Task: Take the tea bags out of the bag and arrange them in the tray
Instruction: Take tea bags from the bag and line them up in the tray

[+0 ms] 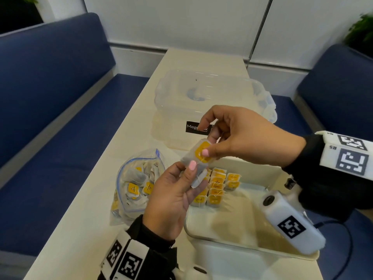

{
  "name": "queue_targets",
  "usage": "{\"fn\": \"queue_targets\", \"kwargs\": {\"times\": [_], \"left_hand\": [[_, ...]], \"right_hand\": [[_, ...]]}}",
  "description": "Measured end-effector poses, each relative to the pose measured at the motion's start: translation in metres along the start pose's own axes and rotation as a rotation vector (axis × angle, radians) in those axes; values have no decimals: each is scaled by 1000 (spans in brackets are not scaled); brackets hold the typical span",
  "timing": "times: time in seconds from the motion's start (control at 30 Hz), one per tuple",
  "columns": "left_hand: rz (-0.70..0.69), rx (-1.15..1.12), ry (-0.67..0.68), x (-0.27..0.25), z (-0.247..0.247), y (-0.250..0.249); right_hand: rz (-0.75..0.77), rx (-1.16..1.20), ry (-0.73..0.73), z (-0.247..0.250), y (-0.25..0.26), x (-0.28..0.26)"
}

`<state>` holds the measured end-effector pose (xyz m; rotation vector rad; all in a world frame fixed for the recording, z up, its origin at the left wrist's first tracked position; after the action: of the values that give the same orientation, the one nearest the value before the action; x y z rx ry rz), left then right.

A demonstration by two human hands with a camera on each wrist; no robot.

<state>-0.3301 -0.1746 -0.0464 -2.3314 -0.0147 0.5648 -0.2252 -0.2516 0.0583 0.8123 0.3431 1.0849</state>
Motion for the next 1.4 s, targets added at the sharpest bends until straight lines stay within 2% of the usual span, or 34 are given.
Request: {"fn": "queue_targets", "kwargs": {"times": [0.1,0.2,0.4,0.5,0.67,0.87,1.1,1.4], "left_hand": [[-25,-20,-14,0,1,-1],[-25,-13,-27,-1,6,-3],[-42,-81,-105,-3,28,-17],[-52,-80,-102,-5,36,-24],[-65,-45,-118,-5,44,-30],[-41,-7,-115,-2,50,-29],[-33,4,-126,0,55,-27],[-35,31,-118,1,56,-25]], "right_hand": [[-56,62,5,-4,-4,-2],[-48,71,-2,1,-3,-3],[-82,-186,-19,22,-20,-12],[-153,-370,68,19,-44,-19],[-300,-523,229,0,-84,-32],[-431,-567,353,-23,-117,-36],[-479,-597,363,-37,-136,-33],[-533,-594,266,-39,-148,-34]]}}
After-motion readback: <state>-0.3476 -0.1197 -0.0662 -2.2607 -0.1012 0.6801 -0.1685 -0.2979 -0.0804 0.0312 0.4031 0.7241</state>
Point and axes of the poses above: each hand's wrist, its own x-axis towards the middle knuckle, its own z-axis out of the back of the hand, y = z × x, the point moved 4 cm from there along x, towards the middle knuckle, and after that the axes turned 14 degrees about z, right-handed, at the moved point
